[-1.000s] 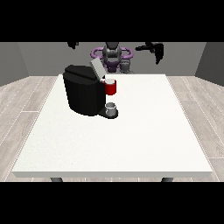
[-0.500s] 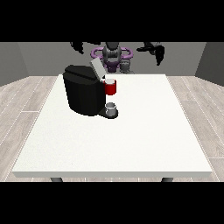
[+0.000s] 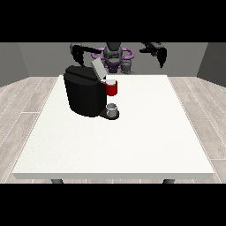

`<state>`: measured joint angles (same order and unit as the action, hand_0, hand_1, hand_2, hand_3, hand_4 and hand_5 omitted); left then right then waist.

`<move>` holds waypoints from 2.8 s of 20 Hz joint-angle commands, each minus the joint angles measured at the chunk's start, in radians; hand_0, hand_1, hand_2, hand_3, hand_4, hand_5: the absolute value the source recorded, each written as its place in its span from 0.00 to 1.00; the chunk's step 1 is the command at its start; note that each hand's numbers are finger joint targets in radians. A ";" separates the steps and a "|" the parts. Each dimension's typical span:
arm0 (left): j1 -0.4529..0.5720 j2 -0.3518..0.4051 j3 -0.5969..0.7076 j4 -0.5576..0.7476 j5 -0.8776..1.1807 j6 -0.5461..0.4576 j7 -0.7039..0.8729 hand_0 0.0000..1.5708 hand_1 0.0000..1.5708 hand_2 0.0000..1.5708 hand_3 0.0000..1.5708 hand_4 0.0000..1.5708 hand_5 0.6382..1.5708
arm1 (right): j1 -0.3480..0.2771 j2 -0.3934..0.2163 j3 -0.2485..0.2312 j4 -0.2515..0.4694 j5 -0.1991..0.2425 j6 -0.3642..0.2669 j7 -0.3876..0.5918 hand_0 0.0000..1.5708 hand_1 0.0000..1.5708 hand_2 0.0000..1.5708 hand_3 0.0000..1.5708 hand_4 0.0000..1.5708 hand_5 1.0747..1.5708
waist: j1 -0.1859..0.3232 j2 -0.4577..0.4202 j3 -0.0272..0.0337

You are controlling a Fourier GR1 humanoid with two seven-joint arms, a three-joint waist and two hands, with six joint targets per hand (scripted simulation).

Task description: Insert the coffee pod into the coffee machine and close the lid

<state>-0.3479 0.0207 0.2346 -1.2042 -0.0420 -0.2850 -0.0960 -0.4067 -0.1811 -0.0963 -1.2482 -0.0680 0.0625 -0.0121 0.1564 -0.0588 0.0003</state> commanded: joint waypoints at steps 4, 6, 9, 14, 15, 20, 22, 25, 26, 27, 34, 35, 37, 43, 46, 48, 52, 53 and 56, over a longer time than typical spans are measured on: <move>0.058 0.038 -0.017 -0.119 0.040 0.022 0.058 0.00 0.00 0.00 0.00 0.00 1.00 | -0.094 0.020 0.018 0.073 0.034 -0.009 0.007 0.00 0.00 0.00 0.00 0.00 1.00 | -0.031 0.043 -0.0003; 0.099 0.059 0.005 -0.116 0.071 -0.002 0.067 0.00 0.00 0.00 0.00 0.00 1.00 | -0.040 0.035 0.052 0.058 0.059 0.003 -0.022 0.00 0.00 0.00 0.00 0.00 1.00 | -0.049 0.026 -0.0003; 0.084 0.055 -0.034 -0.155 0.053 0.007 0.044 0.00 0.00 0.00 0.00 0.00 1.00 | -0.148 0.033 0.024 0.137 0.075 -0.030 -0.043 0.00 0.00 0.00 0.00 0.00 1.00 | -0.013 0.084 -0.0002; 0.109 0.040 -0.052 -0.163 0.046 0.047 0.011 0.00 0.00 0.00 0.00 0.00 1.00 | -0.200 0.053 0.028 0.155 0.075 -0.037 0.009 0.00 0.00 0.00 0.00 0.00 1.00 | -0.031 0.084 -0.0004; 0.110 0.036 -0.046 -0.185 0.065 0.062 0.057 0.00 0.00 0.00 0.00 0.00 1.00 | -0.137 0.056 0.039 0.170 0.094 -0.026 -0.084 0.00 0.00 0.00 0.00 0.00 1.00 | -0.043 0.083 -0.0003; 0.086 0.069 -0.037 -0.200 0.062 0.073 0.064 0.00 0.00 0.00 0.00 0.00 1.00 | -0.203 0.055 0.032 0.203 0.092 -0.014 -0.085 0.00 0.00 0.00 0.00 0.00 1.00 | -0.027 0.116 -0.0003; 0.074 0.069 -0.058 -0.222 0.071 0.057 0.081 0.00 0.00 0.00 0.00 0.00 1.00 | -0.223 0.050 0.018 0.228 0.089 -0.013 -0.093 0.00 0.00 0.00 0.00 0.00 1.00 | -0.019 0.124 -0.0002; 0.105 0.070 -0.061 -0.211 0.058 0.062 0.027 0.00 0.00 0.00 0.00 0.00 1.00 | -0.283 0.008 -0.002 0.233 0.094 -0.007 -0.067 0.00 0.00 0.00 0.00 0.00 1.00 | 0.002 0.147 -0.0003; 0.109 0.052 -0.088 -0.209 0.037 0.077 0.033 0.00 0.00 0.00 0.00 0.00 1.00 | -0.293 0.035 0.003 0.233 0.097 -0.032 -0.060 0.00 0.00 0.00 0.00 0.00 1.00 | -0.005 0.140 -0.0003; 0.095 0.060 -0.062 -0.209 0.060 0.085 0.052 0.00 0.00 0.00 0.00 0.00 1.00 | -0.262 0.000 0.005 0.236 0.075 0.052 -0.073 0.00 0.00 0.00 0.00 0.00 1.00 | -0.026 0.136 -0.0003; 0.105 0.078 -0.060 -0.161 0.067 0.076 -0.015 0.00 0.00 0.00 0.00 0.00 1.00 | -0.323 0.049 0.046 0.249 0.138 -0.002 -0.075 0.00 0.00 0.00 0.00 0.14 1.00 | -0.018 0.144 -0.0004; 0.102 0.070 -0.075 -0.180 0.073 0.071 0.026 0.00 0.00 0.00 0.00 0.02 1.00 | -0.334 0.068 0.057 0.255 0.164 -0.046 -0.080 0.00 0.00 0.00 0.00 0.09 1.00 | 0.003 0.138 -0.0004; 0.107 0.090 -0.035 -0.094 0.064 0.083 -0.051 0.00 0.00 0.00 0.00 0.09 1.00 | -0.378 0.087 0.097 0.205 0.164 -0.014 0.032 0.00 0.00 0.00 0.00 0.04 1.00 | -0.045 0.113 -0.0009; 0.108 0.071 -0.080 -0.150 0.069 0.083 -0.019 0.00 0.00 0.00 0.00 0.08 1.00 | -0.405 0.065 0.080 0.272 0.211 -0.032 -0.056 0.00 0.00 0.00 0.00 0.09 1.00 | 0.004 0.137 -0.0004; 0.071 0.091 -0.057 -0.111 0.067 0.116 0.006 0.00 0.00 0.00 0.00 0.11 1.00 | -0.402 0.123 0.104 0.249 0.213 -0.039 -0.020 0.00 0.00 0.00 0.00 0.07 1.00 | -0.034 0.111 -0.0004; 0.070 0.056 -0.095 -0.167 0.069 0.128 0.037 0.00 0.00 0.00 0.00 0.00 1.00 | -0.406 0.081 0.059 0.287 0.195 -0.016 -0.083 0.00 0.00 0.00 0.00 0.08 1.00 | -0.014 0.127 -0.0002; 0.104 0.101 -0.064 -0.131 0.096 0.068 -0.027 0.00 0.00 0.00 0.00 0.12 1.00 | -0.399 0.111 0.071 0.226 0.154 0.040 -0.071 0.00 0.00 0.00 0.00 0.08 1.00 | -0.040 0.089 -0.0004; 0.116 0.108 -0.041 -0.115 0.097 0.080 -0.057 0.00 0.00 0.00 0.00 0.12 1.00 | -0.311 0.157 0.131 0.196 0.180 0.038 -0.148 0.00 0.00 0.00 0.00 0.11 1.00 | -0.070 0.074 -0.0004; 0.124 0.092 -0.056 -0.126 0.078 0.114 -0.022 0.00 0.00 0.00 0.00 0.11 1.00 | -0.235 0.179 0.149 0.157 0.114 0.037 -0.158 0.00 0.00 0.00 0.00 0.18 1.00 | -0.094 0.017 -0.0002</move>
<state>-0.2331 0.1152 0.1774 -1.3287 0.0379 -0.1873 -0.1311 -0.7158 -0.0291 0.0296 -1.0489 0.0942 0.0847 -0.1366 0.0930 0.0054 -0.0001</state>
